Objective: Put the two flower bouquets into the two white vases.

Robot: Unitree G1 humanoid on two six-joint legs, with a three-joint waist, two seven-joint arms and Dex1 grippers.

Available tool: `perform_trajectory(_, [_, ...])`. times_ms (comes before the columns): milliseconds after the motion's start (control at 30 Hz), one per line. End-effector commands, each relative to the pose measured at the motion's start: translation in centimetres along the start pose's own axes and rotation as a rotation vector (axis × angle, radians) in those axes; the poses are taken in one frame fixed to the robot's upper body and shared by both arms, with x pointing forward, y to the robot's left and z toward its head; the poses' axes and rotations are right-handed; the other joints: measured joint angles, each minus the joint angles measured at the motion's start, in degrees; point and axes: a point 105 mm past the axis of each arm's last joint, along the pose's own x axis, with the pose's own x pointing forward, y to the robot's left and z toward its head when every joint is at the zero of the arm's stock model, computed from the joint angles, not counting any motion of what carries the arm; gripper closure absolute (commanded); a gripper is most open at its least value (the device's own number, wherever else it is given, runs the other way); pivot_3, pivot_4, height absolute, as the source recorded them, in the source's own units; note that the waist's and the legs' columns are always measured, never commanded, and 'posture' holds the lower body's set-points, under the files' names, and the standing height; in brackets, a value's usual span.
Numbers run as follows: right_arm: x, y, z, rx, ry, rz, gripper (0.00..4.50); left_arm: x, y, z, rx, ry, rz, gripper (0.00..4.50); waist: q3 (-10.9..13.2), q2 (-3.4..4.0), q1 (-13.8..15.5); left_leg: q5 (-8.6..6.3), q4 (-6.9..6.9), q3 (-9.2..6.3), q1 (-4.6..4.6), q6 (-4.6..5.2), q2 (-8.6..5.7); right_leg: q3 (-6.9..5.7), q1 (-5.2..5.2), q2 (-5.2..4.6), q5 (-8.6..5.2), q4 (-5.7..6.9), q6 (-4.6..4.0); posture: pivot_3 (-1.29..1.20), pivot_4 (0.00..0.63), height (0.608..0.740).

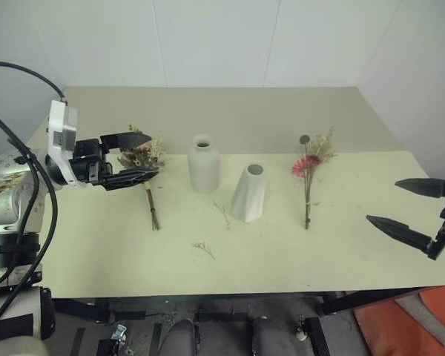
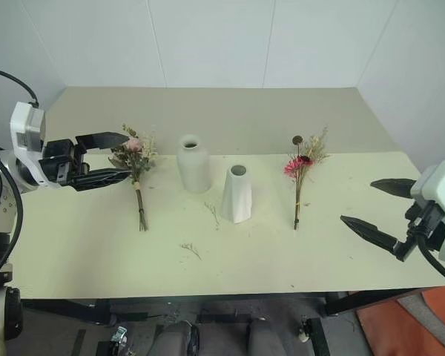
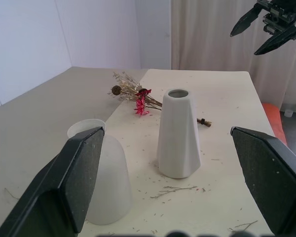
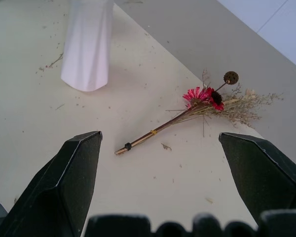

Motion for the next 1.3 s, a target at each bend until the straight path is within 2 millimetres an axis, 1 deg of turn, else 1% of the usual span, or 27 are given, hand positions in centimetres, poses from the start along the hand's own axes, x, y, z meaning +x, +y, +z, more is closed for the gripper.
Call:
perform_trajectory(33, [0.1,-0.3,0.4,-0.028,-0.010,-0.002,0.00,-0.9,-0.4,1.2,0.050,0.002,0.018,0.02,0.00,0.00,-0.01,0.00,0.00,0.00,0.00,0.00,0.00,0.00,0.00,0.00,0.00,0.00,0.00,0.00,0.150,0.740])
perform_trajectory(200, [0.8,-0.8,0.6,-0.027,-0.018,0.020,0.00,-1.3,-1.0,1.2,0.043,0.013,0.043,0.02,0.00,0.00,-0.08,0.00,0.00,0.02,0.03,0.00,0.02,0.03,-0.01,0.00,0.00,0.01,0.00,0.00,0.150,0.740])
perform_trajectory(367, [1.7,-0.9,0.7,-0.027,-0.019,0.048,0.00,-1.8,-1.8,0.7,0.041,0.036,0.068,0.02,0.00,0.00,-0.01,0.00,-0.01,0.01,0.01,0.00,0.03,0.01,-0.02,0.01,0.00,-0.01,-0.01,0.00,0.150,0.740])
perform_trajectory(567, [2.6,-1.7,1.2,-0.011,-0.027,0.043,0.00,-1.5,-2.3,0.5,0.037,0.029,0.082,0.02,0.00,0.00,0.19,0.00,0.01,0.01,0.00,0.00,0.02,-0.01,-0.02,-0.02,0.00,0.01,-0.01,0.00,0.150,0.740])
perform_trajectory(667, [3.3,-1.9,1.0,0.012,-0.001,0.039,0.00,-1.4,-2.4,0.5,0.038,0.029,0.090,0.02,0.00,0.00,0.08,0.00,0.00,0.01,0.02,0.00,0.02,0.01,-0.02,-0.01,0.00,0.00,-0.01,0.00,0.150,0.740])
perform_trajectory(800, [5.3,-3.5,-0.3,0.160,0.117,-0.041,0.00,0.6,-2.6,0.4,0.077,0.036,0.049,0.02,0.00,0.00,-0.16,0.00,0.02,0.05,0.01,0.00,0.02,0.04,-0.03,-0.02,0.01,0.01,-0.02,0.00,0.150,0.740])
perform_trajectory(900, [7.5,-4.2,-1.1,0.263,0.195,-0.045,0.00,2.9,-2.4,0.0,0.139,0.069,-0.041,0.02,0.00,0.00,0.07,0.01,0.04,0.04,0.04,0.00,0.02,0.03,-0.01,0.00,0.04,0.03,-0.04,0.00,0.150,0.740])
perform_trajectory(1033, [10.5,-5.4,-2.0,0.398,0.265,-0.087,0.00,4.9,-1.8,-0.6,0.212,0.111,-0.134,0.02,0.00,0.00,0.04,0.02,0.03,0.04,0.00,-0.01,-0.01,0.03,-0.05,0.01,0.06,0.00,-0.06,0.00,0.150,0.740])
perform_trajectory(1167, [13.3,-5.7,-2.8,0.479,0.303,-0.090,0.00,6.7,-1.3,-0.3,0.256,0.100,-0.180,0.02,0.00,0.01,-0.15,0.01,0.02,0.04,-0.17,0.01,-0.03,0.03,-0.19,0.00,0.04,-0.05,-0.04,0.00,0.150,0.740])
perform_trajectory(1300, [16.0,-5.5,-4.0,0.531,0.337,-0.086,0.00,7.7,-1.3,-0.1,0.272,0.085,-0.203,0.02,0.00,0.01,-0.24,-0.02,-0.02,0.03,-0.35,0.05,-0.03,0.02,-0.29,0.00,0.04,-0.01,-0.03,0.00,0.150,0.740])
